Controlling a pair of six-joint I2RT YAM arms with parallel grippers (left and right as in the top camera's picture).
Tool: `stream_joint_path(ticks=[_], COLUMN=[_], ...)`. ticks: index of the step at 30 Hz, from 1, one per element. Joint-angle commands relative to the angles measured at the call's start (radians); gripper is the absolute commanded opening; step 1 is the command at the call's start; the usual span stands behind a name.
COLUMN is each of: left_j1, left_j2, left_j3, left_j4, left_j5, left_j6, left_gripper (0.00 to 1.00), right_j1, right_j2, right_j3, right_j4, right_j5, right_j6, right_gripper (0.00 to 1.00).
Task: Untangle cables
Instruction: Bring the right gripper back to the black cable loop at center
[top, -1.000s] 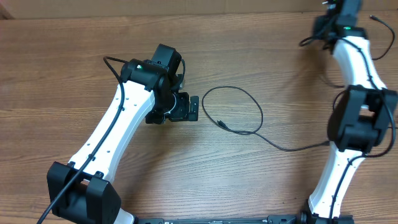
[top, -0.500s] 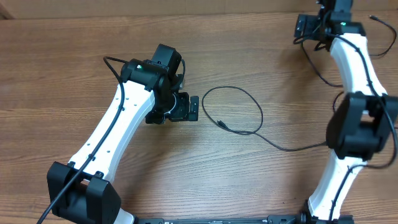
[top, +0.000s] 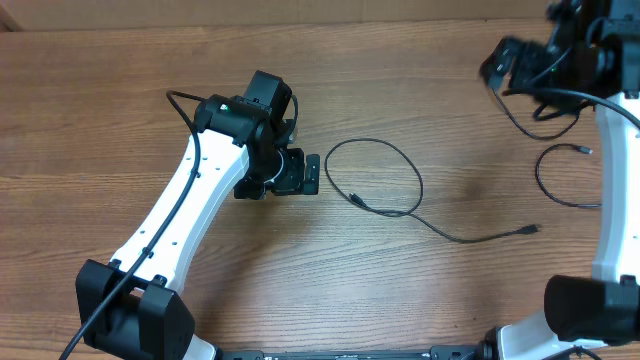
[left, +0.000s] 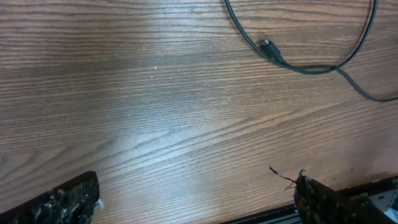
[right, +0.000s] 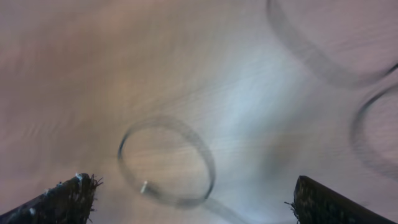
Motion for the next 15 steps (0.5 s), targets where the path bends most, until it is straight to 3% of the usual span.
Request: stream_joint_path(ticks=[1,10,15], left_j1=[-0.006,-0.007,-0.007], left_j2=[-0.003,-0.003,-0.003], left_j3=[-0.001,-0.001,-0.001], left_j4=[0.001,0.001,0.001], left_j5=[-0.006,-0.005,-0.006], left_j6=[0.023,0.023,0.023], left_gripper=[0.99,0.99,0.99], right_j1=[0.036,0.193,0.257], right_j2=[0.042,0.042,0.042], right_j3=[-0.11,-0.513,-0.735], right_j4=[-0.038,0.149,0.311], right_j5=[-0.182,-0.174,-0.167], right_j6=[0.068,0.84,1.075], right_gripper=[1.0,1.0,1.0])
